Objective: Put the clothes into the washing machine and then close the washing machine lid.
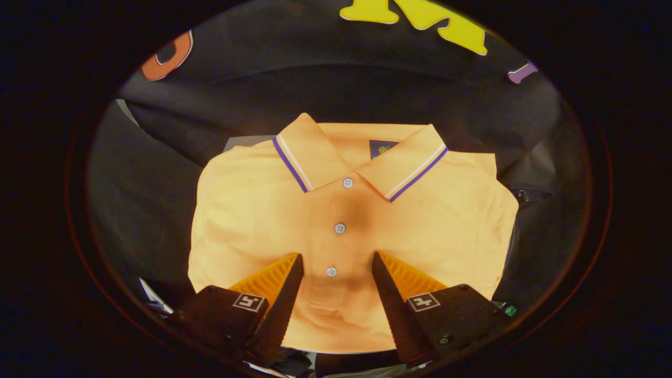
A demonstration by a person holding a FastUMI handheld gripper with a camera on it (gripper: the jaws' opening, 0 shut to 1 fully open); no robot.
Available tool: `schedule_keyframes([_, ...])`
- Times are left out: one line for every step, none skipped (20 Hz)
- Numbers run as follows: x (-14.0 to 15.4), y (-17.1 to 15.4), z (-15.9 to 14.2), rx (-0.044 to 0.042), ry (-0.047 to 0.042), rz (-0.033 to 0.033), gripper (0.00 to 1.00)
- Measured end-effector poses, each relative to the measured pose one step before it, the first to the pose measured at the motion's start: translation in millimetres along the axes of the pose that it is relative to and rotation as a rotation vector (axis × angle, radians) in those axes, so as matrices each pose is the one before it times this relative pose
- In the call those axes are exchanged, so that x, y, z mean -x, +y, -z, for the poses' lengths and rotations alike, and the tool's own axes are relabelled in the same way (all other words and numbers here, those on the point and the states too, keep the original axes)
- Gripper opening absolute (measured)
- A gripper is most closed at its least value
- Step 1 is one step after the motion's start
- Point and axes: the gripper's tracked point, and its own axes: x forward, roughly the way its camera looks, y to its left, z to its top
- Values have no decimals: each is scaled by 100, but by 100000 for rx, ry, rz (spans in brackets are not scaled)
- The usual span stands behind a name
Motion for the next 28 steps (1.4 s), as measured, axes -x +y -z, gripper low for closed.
schedule_keyframes([-15,-152,359,-381,-380,94,81])
schedule_keyframes([-57,-39,-517,-667,-748,-43,77])
schedule_keyframes([80,-104,-17,177,-940,-276,69])
schedule_keyframes([-27,-92,-311,320,-1008,-382,65])
schedule_keyframes([5,-168,-28,72,-561,-594,58])
schedule_keyframes([-7,-266,-56,-282,-249,-591,52])
schedule_keyframes([-33,-363,47,-134,-145,-556,46])
schedule_keyframes([181,-399,-18,-465,-171,-359,39])
schedule_keyframes([-127,-192,-41,-473,-127,-991,31])
schedule_keyframes([131,-51,-148,480,-290,-1341,23])
schedule_keyframes([-135,-112,-22,696,-411,-1392,19])
schedule_keyframes([-74,-62,56,168,-239,-1566,18])
schedule_keyframes([85,-27,31,517,-196,-1793,16])
schedule_keyframes([40,-57,76,899,-241,-2064,15])
schedule_keyframes([-84,-101,1,63,561,-1727,14])
schedule_keyframes([62,-27,-106,-494,172,-1827,13])
schedule_keyframes([60,-30,128,-924,125,-1576,12])
schedule_keyframes([100,-77,-69,110,-335,-1175,11])
schedule_keyframes([-47,-5,126,-229,132,-282,11])
schedule_keyframes([24,-33,67,-104,449,-166,11])
schedule_keyframes([-8,-155,-148,-478,215,-210,10])
schedule_keyframes([82,106,-27,-898,-92,-1113,10])
schedule_keyframes([242,56,53,-975,-782,-1580,9])
schedule_keyframes([215,28,-86,-28,-480,-1599,9])
schedule_keyframes([392,-59,9,-81,-705,-1442,9])
schedule_keyframes([466,-8,-198,-41,-841,-1241,9])
schedule_keyframes([620,155,-136,-431,-1371,-806,8])
schedule_keyframes([560,77,-267,312,-1171,-846,7])
